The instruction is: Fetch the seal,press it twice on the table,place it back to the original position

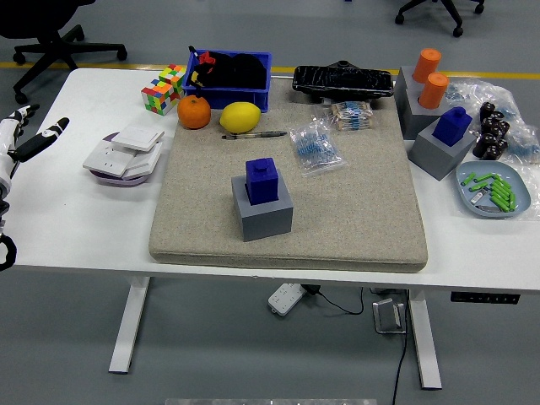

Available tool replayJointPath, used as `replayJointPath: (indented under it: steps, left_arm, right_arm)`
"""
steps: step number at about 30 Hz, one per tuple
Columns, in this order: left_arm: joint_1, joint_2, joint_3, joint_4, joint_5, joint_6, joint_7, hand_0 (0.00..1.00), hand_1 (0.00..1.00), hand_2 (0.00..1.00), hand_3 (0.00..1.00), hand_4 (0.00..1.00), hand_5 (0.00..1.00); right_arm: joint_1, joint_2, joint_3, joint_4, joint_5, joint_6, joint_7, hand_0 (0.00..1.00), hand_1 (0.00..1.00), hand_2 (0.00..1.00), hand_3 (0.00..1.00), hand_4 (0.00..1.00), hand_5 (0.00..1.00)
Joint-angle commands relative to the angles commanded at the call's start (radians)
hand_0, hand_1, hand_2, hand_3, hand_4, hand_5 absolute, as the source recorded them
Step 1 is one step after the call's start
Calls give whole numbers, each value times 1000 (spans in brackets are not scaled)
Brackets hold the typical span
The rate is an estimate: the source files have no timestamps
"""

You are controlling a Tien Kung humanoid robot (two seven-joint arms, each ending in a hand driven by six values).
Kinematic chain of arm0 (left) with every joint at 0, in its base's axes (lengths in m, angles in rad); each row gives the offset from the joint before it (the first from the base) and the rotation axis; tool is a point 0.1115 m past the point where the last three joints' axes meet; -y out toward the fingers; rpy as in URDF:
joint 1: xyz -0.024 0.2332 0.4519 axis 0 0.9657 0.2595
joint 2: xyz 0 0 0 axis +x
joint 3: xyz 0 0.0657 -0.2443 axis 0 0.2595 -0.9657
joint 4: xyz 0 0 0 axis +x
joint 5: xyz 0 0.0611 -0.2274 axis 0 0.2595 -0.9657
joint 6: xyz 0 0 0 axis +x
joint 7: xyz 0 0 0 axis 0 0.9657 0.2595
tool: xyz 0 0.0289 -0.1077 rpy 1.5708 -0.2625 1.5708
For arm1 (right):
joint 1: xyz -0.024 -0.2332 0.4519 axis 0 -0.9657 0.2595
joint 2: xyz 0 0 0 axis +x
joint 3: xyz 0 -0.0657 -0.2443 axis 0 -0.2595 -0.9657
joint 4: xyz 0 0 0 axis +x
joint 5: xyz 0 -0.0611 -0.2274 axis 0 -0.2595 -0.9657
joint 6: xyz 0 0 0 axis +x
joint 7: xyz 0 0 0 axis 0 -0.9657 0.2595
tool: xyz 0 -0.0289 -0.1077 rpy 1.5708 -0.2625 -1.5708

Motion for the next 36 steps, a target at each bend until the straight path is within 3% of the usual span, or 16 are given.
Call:
replayJointPath:
  steps: [36]
  left_arm:
    - [1, -5, -2, 0, 5, -1, 10, 955, 979, 963, 919, 844, 611]
  right_arm:
    - [4, -9, 6, 0, -1, 0, -5, 717, 673, 638, 608, 707, 501]
